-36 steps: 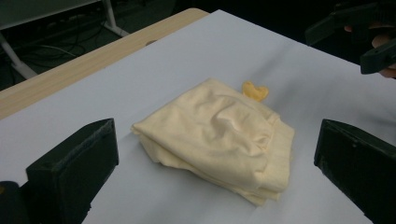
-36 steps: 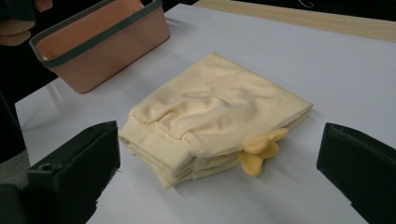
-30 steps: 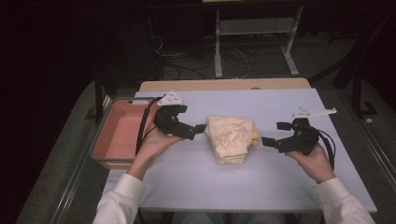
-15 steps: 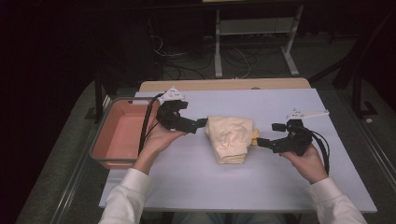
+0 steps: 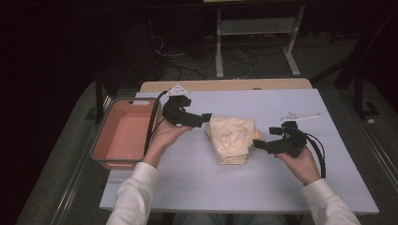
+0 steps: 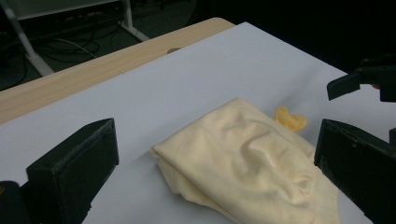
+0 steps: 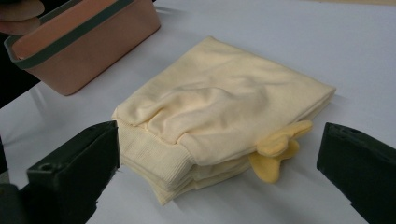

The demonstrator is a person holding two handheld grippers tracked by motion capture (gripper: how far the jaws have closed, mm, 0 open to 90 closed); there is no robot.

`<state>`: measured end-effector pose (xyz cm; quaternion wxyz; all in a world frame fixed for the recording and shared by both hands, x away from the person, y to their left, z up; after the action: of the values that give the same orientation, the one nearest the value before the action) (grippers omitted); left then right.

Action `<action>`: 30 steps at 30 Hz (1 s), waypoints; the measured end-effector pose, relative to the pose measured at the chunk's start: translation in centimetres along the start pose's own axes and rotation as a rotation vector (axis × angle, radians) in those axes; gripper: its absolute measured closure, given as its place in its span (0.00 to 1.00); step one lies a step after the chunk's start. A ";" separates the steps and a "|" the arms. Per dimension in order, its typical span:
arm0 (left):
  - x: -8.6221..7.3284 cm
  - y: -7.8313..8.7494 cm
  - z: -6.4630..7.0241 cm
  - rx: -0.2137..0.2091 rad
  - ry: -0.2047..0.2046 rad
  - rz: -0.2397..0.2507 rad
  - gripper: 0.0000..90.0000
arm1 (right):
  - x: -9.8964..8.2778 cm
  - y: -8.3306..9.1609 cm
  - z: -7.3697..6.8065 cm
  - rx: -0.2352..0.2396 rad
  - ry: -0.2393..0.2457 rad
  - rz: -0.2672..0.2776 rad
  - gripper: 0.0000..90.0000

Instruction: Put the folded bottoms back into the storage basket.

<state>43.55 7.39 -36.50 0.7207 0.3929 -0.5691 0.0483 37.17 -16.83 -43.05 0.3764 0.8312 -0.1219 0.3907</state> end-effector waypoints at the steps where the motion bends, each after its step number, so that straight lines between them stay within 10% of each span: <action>1: 0.0 0.0 0.0 0.000 0.000 0.000 0.00 | 0.0 0.0 0.0 0.000 0.000 0.000 0.00; 30: -1.7 -5.2 -2.8 0.015 0.078 -0.061 0.00 | -1.9 -3.6 0.1 -0.029 -0.092 -0.070 0.00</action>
<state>47.85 6.23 -40.77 0.7406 0.4133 -0.5278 0.0458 37.77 -14.61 -46.38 0.3956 0.8466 -0.1156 0.3367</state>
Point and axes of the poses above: each handheld gripper's, and its own axes: y roughly backward along the jaws, x roughly out of its top, z roughly to its right, the point moved 8 cm from there along -y, roughly forward along the jaws, and after that the axes turned 6 degrees about -y, right-handed, at the moved point
